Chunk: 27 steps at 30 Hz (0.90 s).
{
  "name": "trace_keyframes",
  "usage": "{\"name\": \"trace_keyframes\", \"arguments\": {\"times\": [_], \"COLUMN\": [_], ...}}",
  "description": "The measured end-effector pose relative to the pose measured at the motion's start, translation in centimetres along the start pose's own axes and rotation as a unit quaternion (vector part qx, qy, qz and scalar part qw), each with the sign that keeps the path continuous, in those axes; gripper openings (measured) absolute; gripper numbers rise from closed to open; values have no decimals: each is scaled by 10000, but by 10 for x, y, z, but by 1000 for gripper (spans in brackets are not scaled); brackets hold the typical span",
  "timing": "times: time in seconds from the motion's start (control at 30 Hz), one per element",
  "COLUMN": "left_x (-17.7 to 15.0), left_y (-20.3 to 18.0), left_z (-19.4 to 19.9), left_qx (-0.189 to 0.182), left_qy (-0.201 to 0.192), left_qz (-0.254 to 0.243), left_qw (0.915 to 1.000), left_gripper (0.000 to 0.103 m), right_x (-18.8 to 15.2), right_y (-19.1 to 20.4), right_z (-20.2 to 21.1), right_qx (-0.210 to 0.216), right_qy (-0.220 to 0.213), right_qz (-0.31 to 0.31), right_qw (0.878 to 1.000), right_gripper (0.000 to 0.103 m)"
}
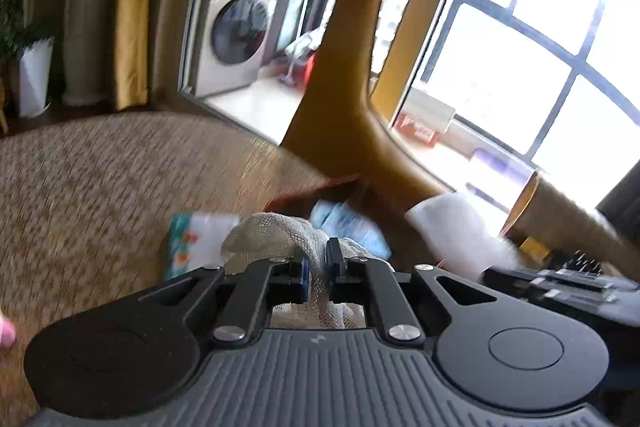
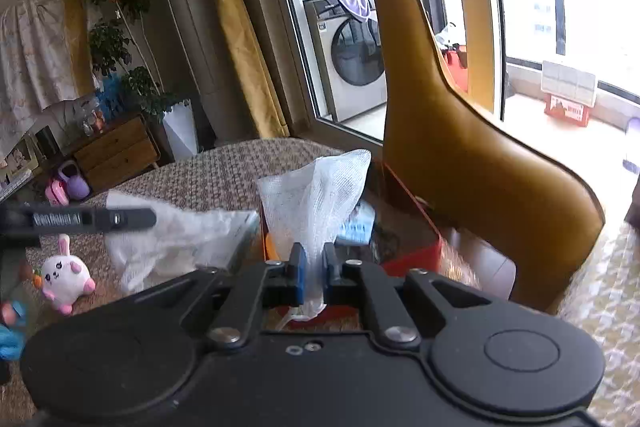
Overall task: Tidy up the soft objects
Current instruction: 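Carry the mesh cloth and tissue sheet into the red box and open both tools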
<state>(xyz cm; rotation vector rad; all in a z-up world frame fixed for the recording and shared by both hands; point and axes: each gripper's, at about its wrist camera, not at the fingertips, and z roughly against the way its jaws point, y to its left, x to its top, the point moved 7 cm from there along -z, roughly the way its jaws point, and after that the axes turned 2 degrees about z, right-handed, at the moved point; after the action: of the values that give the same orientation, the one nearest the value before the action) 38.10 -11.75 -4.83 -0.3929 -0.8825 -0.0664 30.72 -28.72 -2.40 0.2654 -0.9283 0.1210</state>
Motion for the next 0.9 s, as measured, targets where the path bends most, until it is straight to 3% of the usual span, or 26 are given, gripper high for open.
{"name": "trace_keyframes", "arguments": {"times": [0.23, 0.47, 0.67, 0.9], "left_x": [39, 50, 37, 3], "left_y": [-37, -54, -54, -37], "left_z": [-26, -78, -128, -172], "left_qx": [-260, -615, -768, -602], "left_qy": [-133, 65, 386, 815], "left_qz": [-116, 285, 479, 469], "left_qw": [9995, 9977, 9951, 9937], "left_gripper": [8, 8, 8, 8], "right_x": [19, 31, 25, -4], "right_y": [-5, -21, -40, -48], "right_z": [-22, -57, -96, -128], "right_qx": [-116, -330, -522, -595], "right_qy": [-60, -35, 74, 417], "right_qz": [32, -120, -289, -175], "right_qw": [9999, 9994, 9982, 9972], "right_gripper": [7, 7, 7, 7]}}
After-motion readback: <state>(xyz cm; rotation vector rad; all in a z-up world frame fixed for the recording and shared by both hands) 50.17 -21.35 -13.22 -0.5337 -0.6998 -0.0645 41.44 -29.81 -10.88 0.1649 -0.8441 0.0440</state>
